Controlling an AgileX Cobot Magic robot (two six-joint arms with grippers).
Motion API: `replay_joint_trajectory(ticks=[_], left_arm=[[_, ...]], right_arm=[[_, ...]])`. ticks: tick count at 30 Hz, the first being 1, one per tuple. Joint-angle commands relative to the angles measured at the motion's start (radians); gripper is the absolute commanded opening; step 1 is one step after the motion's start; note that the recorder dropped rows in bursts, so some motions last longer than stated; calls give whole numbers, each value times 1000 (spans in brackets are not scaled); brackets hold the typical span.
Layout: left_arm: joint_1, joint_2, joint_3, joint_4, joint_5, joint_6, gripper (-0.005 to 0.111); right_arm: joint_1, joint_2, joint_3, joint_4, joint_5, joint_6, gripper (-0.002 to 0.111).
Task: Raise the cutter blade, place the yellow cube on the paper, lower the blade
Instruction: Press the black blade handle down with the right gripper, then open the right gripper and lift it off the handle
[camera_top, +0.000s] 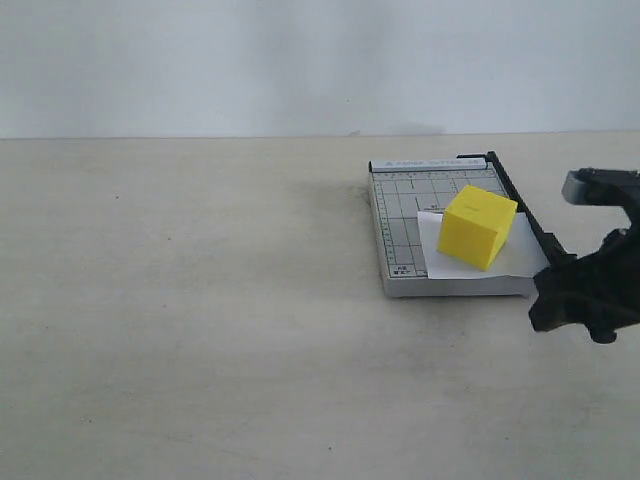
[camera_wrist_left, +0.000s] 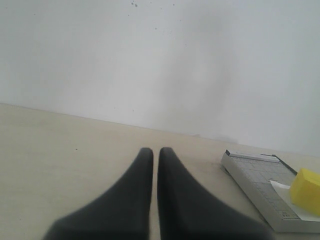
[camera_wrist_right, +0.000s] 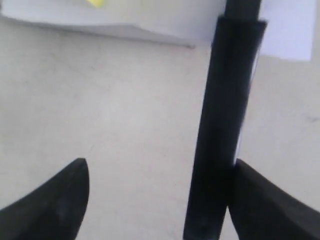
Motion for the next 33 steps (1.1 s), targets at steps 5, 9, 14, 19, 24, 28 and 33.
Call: replay_joint_trajectory(ticks=[5,9,14,19,24,28,33], left_arm=[[3,-4,3,1,-2,2,4],[3,-4,3,1,-2,2,4],[3,-4,3,1,-2,2,4],[3,-4,3,1,-2,2,4],[3,-4,3,1,-2,2,4],[3,-4,3,1,-2,2,4],[3,-4,3,1,-2,2,4]], right_arm=[[7,-317,-13,7,-99,-1,70],[7,-455,-13,-23,-103,40,57],[7,-587,-13,-55,-27,60,2],[7,-741,-11,-55,-4,81,0],[7,-958,-11,-53,-19,77,0],[7,-1171,39,-51,-5,77,0],[7,-1426,177,-51,46,143,0]])
